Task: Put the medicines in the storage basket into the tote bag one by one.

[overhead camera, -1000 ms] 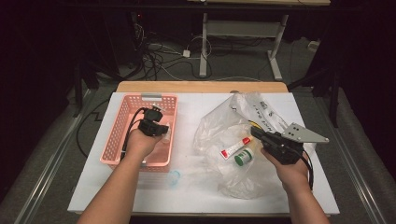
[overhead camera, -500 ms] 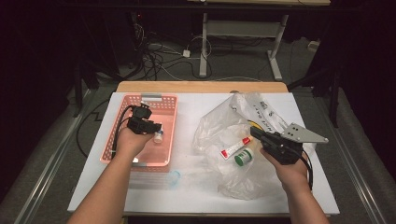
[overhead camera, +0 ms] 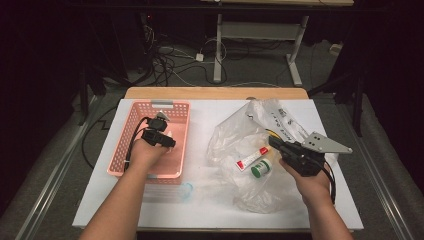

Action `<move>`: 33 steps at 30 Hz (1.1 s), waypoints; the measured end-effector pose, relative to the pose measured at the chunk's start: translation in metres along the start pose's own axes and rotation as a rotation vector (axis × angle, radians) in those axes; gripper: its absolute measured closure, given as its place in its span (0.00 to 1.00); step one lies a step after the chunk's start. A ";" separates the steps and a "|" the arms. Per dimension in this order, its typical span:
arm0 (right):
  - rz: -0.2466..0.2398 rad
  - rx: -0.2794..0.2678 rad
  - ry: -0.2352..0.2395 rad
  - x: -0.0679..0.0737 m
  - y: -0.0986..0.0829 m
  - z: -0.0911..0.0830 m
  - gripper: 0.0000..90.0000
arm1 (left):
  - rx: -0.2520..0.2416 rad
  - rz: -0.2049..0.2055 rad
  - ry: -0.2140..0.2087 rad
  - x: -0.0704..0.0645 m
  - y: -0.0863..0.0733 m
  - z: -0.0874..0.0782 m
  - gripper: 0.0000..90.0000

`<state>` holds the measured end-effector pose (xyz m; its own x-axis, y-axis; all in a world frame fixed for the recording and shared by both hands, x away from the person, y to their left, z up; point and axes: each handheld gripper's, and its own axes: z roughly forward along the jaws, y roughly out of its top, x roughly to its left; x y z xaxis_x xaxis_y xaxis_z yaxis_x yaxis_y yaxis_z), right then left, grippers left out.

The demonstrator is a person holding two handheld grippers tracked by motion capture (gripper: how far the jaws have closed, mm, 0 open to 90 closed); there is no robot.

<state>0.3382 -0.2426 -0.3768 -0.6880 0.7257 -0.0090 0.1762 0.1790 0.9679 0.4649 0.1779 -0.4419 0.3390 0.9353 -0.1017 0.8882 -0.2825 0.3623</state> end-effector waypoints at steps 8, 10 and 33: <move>-0.001 0.000 0.004 0.000 0.001 -0.001 1.00 | 0.028 0.028 0.021 -0.004 -0.001 0.007 0.64; -0.003 0.000 0.004 0.000 0.000 -0.001 1.00 | 0.026 0.028 0.018 -0.004 -0.001 0.007 0.64; -0.010 -0.004 -0.004 0.001 0.001 -0.004 1.00 | -0.081 0.077 -0.071 -0.012 -0.011 -0.023 0.65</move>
<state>0.3355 -0.2444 -0.3744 -0.6866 0.7268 -0.0198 0.1667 0.1838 0.9687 0.4441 0.1747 -0.4232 0.4286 0.8934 -0.1346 0.8318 -0.3320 0.4449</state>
